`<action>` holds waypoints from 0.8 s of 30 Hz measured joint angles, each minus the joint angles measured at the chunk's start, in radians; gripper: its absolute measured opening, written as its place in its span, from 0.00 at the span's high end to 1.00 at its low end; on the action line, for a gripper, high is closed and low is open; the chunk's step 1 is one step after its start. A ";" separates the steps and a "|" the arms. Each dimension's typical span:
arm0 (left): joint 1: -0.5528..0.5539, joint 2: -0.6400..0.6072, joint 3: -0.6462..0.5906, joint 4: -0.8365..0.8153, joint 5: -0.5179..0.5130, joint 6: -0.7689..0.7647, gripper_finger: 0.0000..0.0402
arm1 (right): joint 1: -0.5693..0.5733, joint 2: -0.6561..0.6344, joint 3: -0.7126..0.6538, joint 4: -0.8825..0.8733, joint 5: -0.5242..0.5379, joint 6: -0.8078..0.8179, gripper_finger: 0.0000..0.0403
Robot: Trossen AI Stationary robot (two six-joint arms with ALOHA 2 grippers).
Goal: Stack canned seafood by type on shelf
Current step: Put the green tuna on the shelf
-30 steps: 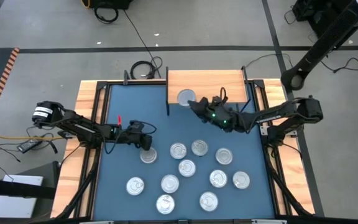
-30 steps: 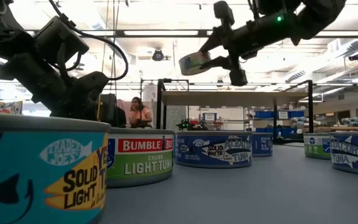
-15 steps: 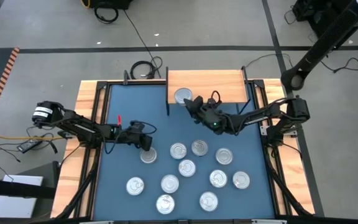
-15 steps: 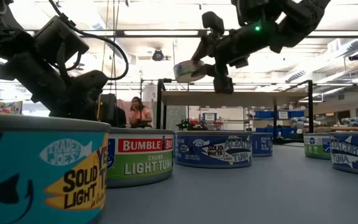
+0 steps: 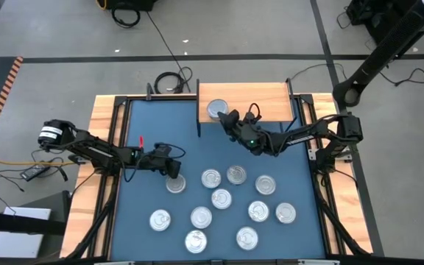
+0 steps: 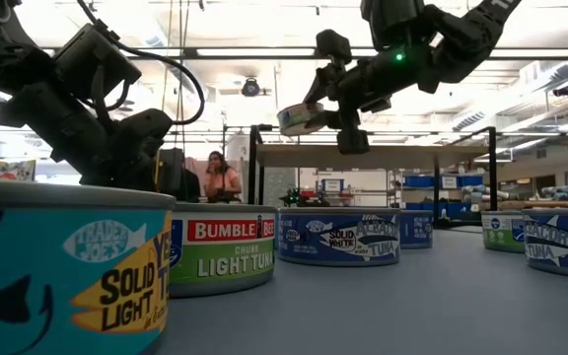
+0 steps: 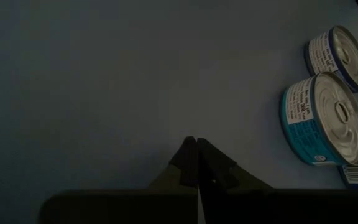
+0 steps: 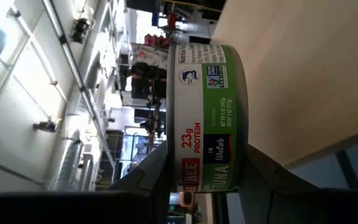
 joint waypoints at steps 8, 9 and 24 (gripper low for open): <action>0.000 0.000 0.000 0.000 -0.001 0.000 1.00 | -0.031 0.000 0.000 -0.010 -0.060 -0.027 0.55; 0.000 0.000 0.000 0.001 -0.002 0.000 1.00 | -0.035 0.000 0.000 -0.009 -0.067 -0.026 0.51; 0.000 0.000 0.000 0.010 -0.005 0.000 1.00 | -0.051 -0.001 0.000 0.005 -0.213 -0.086 0.46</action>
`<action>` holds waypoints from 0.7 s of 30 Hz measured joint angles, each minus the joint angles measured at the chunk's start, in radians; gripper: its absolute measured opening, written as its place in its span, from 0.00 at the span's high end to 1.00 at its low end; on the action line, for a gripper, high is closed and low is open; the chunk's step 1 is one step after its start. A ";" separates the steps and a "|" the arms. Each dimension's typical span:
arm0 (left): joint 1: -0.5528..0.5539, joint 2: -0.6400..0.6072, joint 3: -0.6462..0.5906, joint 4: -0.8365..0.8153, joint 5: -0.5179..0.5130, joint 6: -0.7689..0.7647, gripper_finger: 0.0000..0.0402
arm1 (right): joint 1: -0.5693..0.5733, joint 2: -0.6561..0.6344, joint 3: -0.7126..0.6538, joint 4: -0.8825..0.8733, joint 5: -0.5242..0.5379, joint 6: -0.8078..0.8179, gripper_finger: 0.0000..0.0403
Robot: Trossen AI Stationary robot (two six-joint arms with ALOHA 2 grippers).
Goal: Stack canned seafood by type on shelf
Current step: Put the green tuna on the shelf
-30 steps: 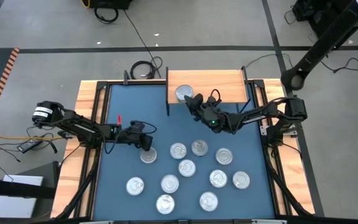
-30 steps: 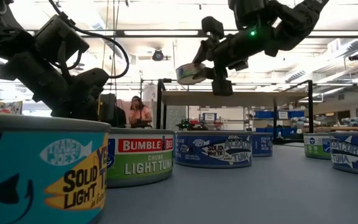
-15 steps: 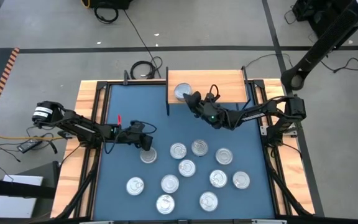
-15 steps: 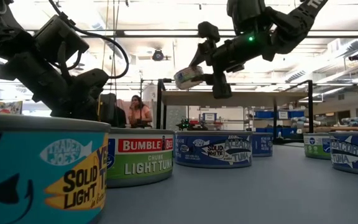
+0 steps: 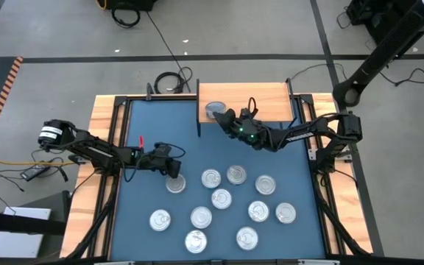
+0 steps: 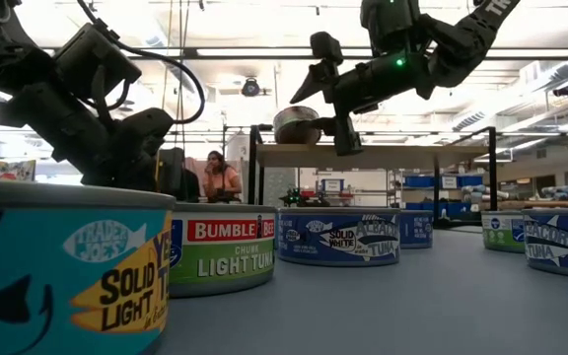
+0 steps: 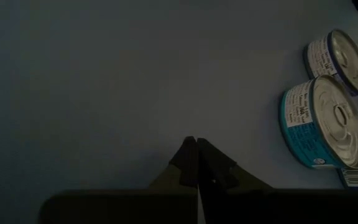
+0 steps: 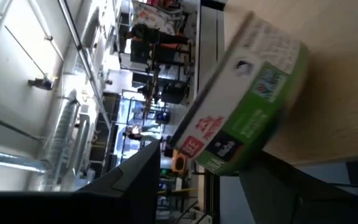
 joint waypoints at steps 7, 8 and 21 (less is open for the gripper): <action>0.000 0.000 0.000 0.015 0.000 0.000 1.00 | -0.004 0.000 0.000 -0.047 -0.075 -0.002 0.47; 0.000 0.000 0.000 0.016 0.000 0.000 1.00 | -0.005 0.000 0.000 -0.058 -0.091 -0.002 0.47; 0.000 0.000 0.000 0.015 0.000 0.000 1.00 | -0.003 0.000 0.000 -0.060 -0.151 0.031 0.48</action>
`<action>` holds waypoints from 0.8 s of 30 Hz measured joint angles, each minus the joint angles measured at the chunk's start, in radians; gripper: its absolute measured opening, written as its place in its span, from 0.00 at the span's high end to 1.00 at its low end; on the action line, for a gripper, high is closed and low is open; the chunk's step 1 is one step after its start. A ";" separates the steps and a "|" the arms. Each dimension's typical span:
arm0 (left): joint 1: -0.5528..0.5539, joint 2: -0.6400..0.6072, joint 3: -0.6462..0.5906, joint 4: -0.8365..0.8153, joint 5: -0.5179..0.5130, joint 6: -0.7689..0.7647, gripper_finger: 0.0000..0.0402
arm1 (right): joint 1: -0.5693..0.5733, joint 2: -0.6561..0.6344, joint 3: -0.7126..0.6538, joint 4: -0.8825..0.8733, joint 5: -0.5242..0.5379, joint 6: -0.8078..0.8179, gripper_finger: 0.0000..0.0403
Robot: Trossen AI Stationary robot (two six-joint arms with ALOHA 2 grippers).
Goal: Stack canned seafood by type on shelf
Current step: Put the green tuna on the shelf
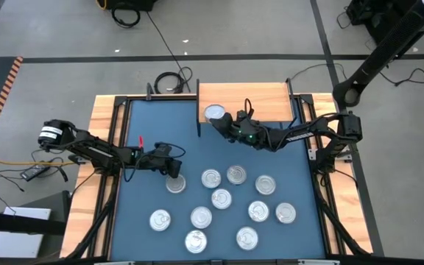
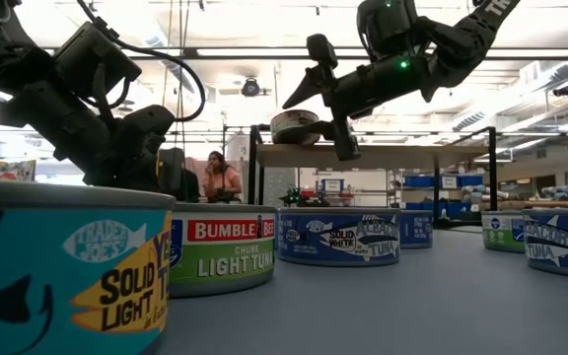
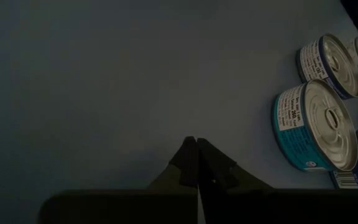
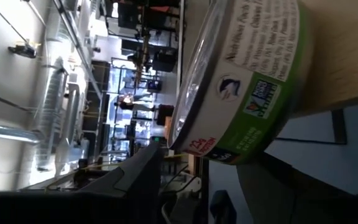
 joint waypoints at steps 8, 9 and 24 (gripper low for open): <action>0.000 0.000 0.000 0.000 -0.009 0.000 1.00 | -0.007 0.000 0.000 -0.001 -0.023 0.030 0.48; 0.000 0.000 0.000 0.000 -0.009 0.000 1.00 | -0.008 0.000 0.000 -0.003 -0.033 0.030 0.48; 0.000 0.000 0.000 -0.001 -0.013 0.000 1.00 | -0.060 0.000 0.000 -0.015 -0.088 0.082 0.48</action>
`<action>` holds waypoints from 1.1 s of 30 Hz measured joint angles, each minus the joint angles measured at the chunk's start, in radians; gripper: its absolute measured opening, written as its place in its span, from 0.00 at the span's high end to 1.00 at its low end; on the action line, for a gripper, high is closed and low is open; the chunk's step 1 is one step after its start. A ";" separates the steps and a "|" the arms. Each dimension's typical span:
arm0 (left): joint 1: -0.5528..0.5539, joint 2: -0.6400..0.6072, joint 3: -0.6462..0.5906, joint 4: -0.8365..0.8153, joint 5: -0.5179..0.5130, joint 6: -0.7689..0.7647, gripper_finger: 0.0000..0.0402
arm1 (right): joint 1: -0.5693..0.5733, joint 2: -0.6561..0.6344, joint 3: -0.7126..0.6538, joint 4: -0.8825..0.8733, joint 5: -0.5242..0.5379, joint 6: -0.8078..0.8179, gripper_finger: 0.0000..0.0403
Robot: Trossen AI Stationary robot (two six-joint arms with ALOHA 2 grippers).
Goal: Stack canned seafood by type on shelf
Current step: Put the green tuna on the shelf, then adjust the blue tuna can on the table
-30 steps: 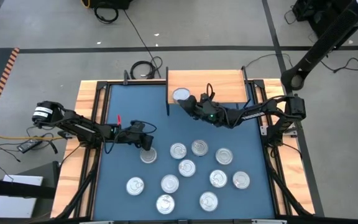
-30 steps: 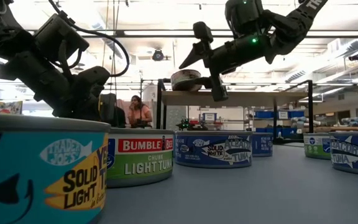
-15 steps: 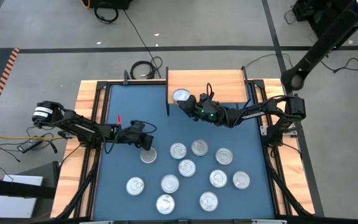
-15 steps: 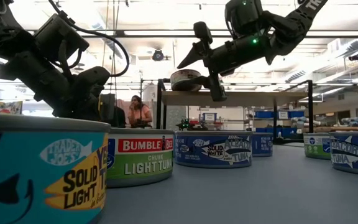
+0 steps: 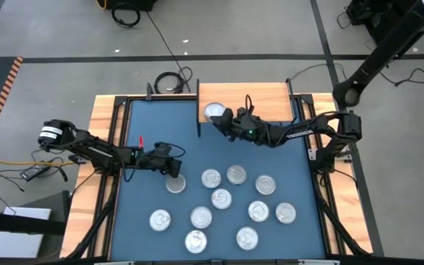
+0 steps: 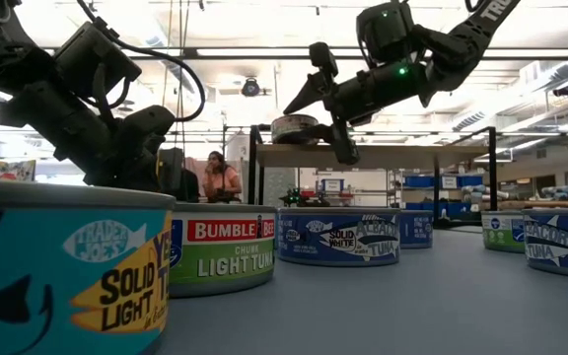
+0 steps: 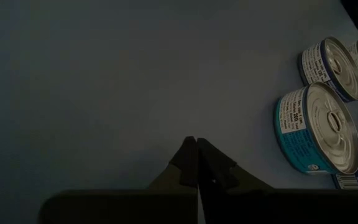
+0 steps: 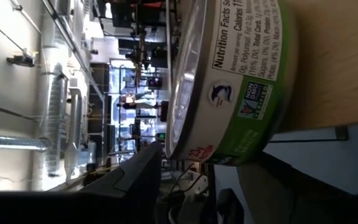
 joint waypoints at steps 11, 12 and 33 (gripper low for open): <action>0.000 0.000 0.000 0.000 -0.013 0.000 1.00 | 0.006 0.000 0.000 0.001 -0.061 -0.006 0.48; 0.000 0.000 0.000 0.000 -0.013 0.000 1.00 | 0.006 0.000 0.000 0.003 -0.071 -0.003 0.48; 0.000 0.000 0.000 0.001 0.018 0.000 0.99 | -0.043 0.000 0.000 0.032 -0.211 -0.071 0.48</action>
